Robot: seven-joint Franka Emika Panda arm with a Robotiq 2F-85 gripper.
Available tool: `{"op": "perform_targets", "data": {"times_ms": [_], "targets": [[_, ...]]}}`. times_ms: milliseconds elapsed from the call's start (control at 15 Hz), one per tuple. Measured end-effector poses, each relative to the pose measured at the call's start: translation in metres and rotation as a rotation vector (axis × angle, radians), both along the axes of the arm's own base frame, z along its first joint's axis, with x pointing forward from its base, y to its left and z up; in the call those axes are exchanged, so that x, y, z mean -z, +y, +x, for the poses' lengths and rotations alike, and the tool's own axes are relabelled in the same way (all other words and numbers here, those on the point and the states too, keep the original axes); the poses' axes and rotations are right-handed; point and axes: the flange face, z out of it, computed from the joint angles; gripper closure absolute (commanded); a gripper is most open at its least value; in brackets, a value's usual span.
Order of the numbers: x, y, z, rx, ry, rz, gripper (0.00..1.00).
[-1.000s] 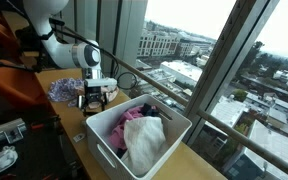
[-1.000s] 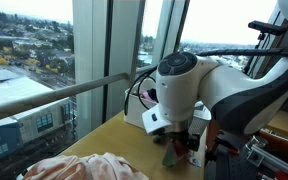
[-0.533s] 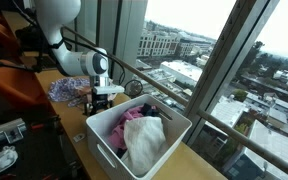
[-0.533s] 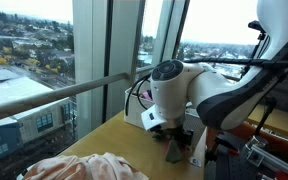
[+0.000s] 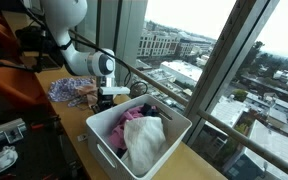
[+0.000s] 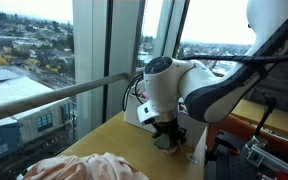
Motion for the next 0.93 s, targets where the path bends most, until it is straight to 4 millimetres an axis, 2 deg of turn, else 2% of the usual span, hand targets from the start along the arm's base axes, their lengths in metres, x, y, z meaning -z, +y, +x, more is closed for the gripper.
{"op": "perform_targets", "data": {"times_ms": [67, 133, 267, 533, 733, 933], "targets": [[-0.005, 0.002, 0.004, 0.015, -0.009, 0.013, 0.96], [-0.013, 0.005, 0.008, 0.031, -0.022, 0.027, 0.99], [-0.035, 0.010, 0.014, 0.054, -0.051, 0.057, 0.96], [-0.096, 0.008, 0.029, 0.104, -0.135, 0.114, 0.96], [-0.155, -0.013, 0.039, 0.159, -0.218, 0.156, 0.96], [-0.209, -0.046, 0.044, 0.215, -0.296, 0.178, 0.96]]}}
